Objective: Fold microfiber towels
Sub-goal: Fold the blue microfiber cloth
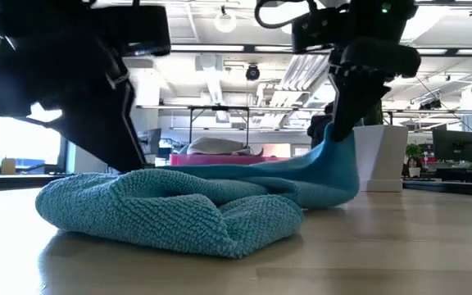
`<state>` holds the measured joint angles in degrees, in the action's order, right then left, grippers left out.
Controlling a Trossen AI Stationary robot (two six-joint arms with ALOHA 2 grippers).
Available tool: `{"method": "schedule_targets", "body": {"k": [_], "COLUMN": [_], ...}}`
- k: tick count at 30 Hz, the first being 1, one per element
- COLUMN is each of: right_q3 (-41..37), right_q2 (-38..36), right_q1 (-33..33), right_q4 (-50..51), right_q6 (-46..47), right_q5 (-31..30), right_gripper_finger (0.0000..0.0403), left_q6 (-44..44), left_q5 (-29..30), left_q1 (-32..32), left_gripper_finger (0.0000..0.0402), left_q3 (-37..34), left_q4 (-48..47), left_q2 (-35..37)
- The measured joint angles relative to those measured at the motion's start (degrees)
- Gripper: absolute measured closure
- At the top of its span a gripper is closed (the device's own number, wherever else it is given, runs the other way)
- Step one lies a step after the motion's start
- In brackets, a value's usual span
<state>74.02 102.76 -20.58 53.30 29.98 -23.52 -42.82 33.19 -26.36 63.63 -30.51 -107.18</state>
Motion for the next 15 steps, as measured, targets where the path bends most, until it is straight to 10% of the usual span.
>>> {"method": "schedule_targets", "body": {"k": [15], "right_q3": [-1.29], "right_q2": [0.00], "right_q1": [0.00], "right_q4": [-4.95], "right_q6": [-2.92], "right_q5": [-0.29], "right_gripper_finger": [0.0402], "left_q6": [0.60], "left_q5": [-5.86], "left_q1": [0.22], "left_gripper_finger": [0.0392], "left_q3": [-0.06], "left_q4": [-2.69], "left_q2": [0.23]}}
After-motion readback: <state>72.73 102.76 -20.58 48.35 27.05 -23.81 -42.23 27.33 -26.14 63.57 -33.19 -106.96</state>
